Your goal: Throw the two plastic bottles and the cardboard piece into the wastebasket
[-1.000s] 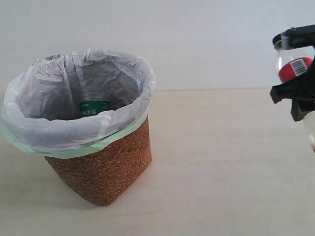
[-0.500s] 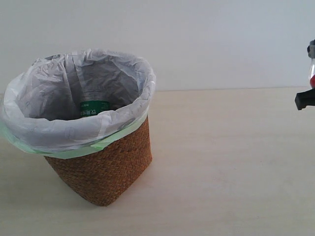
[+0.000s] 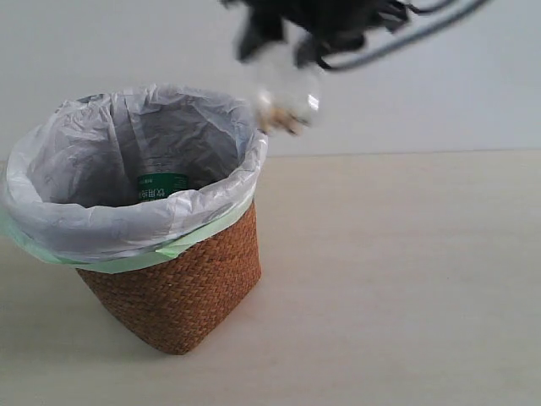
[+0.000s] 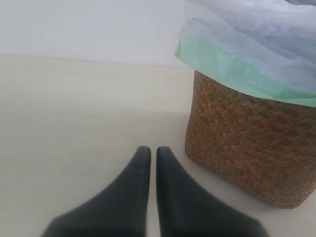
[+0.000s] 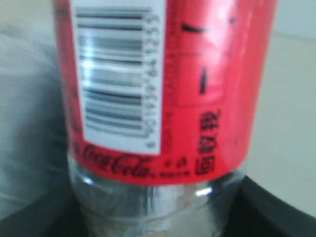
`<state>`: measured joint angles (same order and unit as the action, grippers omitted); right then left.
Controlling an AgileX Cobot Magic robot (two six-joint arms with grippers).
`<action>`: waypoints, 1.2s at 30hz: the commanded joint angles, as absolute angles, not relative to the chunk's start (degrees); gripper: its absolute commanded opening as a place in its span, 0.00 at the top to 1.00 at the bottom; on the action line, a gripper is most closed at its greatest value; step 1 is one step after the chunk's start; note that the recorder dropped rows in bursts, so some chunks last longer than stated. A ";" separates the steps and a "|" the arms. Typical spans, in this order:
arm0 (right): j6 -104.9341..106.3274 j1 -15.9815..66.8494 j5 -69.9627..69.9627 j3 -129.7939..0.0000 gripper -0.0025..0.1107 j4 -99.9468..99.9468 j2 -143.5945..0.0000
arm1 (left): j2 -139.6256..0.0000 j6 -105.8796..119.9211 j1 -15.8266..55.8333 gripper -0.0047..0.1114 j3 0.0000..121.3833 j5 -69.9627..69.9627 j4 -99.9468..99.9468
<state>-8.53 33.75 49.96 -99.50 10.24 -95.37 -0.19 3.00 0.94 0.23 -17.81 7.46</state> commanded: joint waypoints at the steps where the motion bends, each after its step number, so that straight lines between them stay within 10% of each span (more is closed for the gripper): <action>1: -11.85 39.97 52.20 -115.96 0.39 11.73 -98.98 | 0.00 2.52 0.91 0.93 0.00 -17.74 7.29; 10: -19.78 39.86 69.96 -118.59 0.44 -18.17 -100.08 | 0.00 2.52 0.91 0.93 0.00 -17.74 7.29; 15: -19.10 39.86 69.96 -113.10 0.87 -24.62 -98.76 | 0.00 2.52 0.91 0.93 0.00 -17.74 7.29; 18: -21.00 39.86 69.96 -102.57 0.89 -27.10 -96.28 | 0.00 2.52 0.91 0.93 0.00 -17.74 7.29; 29: -37.50 39.96 3.54 -38.08 0.90 -26.26 -61.09 | 0.00 2.52 0.91 0.93 0.00 -17.74 7.29; 36: -41.85 39.96 -4.96 -21.67 0.90 -25.01 -45.79 | 0.00 2.52 0.91 0.93 0.00 -17.74 7.29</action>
<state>-40.00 40.02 -3.98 -25.24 -25.19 -49.85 -0.19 3.00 0.94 0.23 -17.81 7.46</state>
